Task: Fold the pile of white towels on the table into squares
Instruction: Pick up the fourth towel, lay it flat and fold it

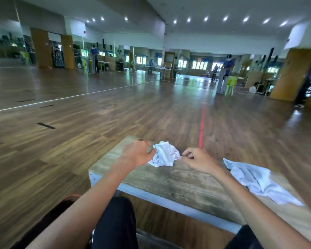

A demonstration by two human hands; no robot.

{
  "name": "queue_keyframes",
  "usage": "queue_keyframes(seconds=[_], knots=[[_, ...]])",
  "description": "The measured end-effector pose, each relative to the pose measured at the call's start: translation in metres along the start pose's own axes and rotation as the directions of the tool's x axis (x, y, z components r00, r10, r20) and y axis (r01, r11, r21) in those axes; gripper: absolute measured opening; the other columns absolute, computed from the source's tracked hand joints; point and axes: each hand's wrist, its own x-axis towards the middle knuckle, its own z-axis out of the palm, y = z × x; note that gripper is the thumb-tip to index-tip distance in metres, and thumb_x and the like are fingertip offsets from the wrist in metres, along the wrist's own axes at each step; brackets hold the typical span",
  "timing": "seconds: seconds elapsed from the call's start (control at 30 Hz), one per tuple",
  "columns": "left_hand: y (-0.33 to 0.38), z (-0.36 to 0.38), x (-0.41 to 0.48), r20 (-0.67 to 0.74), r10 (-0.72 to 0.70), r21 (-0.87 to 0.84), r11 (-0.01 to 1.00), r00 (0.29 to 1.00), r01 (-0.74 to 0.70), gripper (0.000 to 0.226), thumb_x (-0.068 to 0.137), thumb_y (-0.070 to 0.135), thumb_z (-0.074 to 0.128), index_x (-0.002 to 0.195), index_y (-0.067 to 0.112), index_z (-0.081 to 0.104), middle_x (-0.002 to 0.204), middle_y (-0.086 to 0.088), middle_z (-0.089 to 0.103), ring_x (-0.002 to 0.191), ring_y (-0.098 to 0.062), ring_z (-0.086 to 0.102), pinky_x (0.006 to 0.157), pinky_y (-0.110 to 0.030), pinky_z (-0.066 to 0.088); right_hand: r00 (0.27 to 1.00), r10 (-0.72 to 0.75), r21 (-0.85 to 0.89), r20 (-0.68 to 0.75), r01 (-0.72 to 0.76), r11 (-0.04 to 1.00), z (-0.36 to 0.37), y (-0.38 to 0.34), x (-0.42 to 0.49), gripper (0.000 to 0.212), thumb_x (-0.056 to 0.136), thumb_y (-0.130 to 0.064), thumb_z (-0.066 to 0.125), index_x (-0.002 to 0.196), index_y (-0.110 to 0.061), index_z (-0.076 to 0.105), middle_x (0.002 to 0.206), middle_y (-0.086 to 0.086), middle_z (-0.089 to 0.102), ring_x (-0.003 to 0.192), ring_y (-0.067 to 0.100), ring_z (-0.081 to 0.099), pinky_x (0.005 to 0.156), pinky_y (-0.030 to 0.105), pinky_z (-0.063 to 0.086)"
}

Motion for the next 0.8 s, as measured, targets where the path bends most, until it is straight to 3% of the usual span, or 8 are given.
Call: queue_keyframes(seconds=[0.23,0.43,0.63,0.8], knots=[[0.023,0.036,0.01,0.044,0.06,0.025,0.998,0.997,-0.061,0.036,0.091,0.045,0.042,0.115,0.024,0.058,0.109,0.001,0.065,0.096,-0.02,0.061,0.071,-0.027,0.038,0.997,0.064,-0.016,-0.041,-0.065,0.998,-0.006,0.033,-0.023,0.018,0.084,-0.05,0.059,0.091,-0.034,0.063,0.099,-0.013,0.072,0.098,0.01,0.063,0.092,0.033,0.044],[0.013,0.078,0.03,0.065,0.092,0.07,0.993,0.994,-0.096,0.035,0.092,0.046,0.042,0.114,0.023,0.058,0.114,0.003,0.063,0.105,-0.02,0.06,0.079,-0.03,0.039,0.997,0.076,0.014,-0.026,-0.076,0.997,0.022,0.055,-0.005,0.012,0.086,-0.048,0.056,0.09,-0.038,0.061,0.083,-0.021,0.066,0.098,0.007,0.063,0.102,0.041,0.037],[-0.002,0.133,0.066,0.091,0.146,0.128,0.979,0.985,-0.157,0.035,0.093,0.041,0.041,0.118,0.022,0.057,0.12,0.0,0.059,0.109,-0.021,0.057,0.09,-0.034,0.038,0.994,0.103,0.178,0.03,-0.107,0.978,0.069,0.069,0.044,0.016,0.085,-0.049,0.058,0.096,-0.038,0.062,0.084,-0.02,0.063,0.095,0.005,0.063,0.104,0.042,0.037],[-0.012,0.175,0.114,0.04,0.186,0.048,0.981,0.982,-0.188,0.029,0.092,0.034,0.043,0.115,0.028,0.059,0.12,0.005,0.056,0.112,-0.019,0.053,0.086,-0.032,0.036,0.993,0.121,0.251,0.011,-0.12,0.961,0.116,0.076,0.095,0.003,0.084,-0.045,0.059,0.081,-0.043,0.059,0.076,-0.026,0.062,0.093,0.003,0.065,0.102,0.039,0.04]])
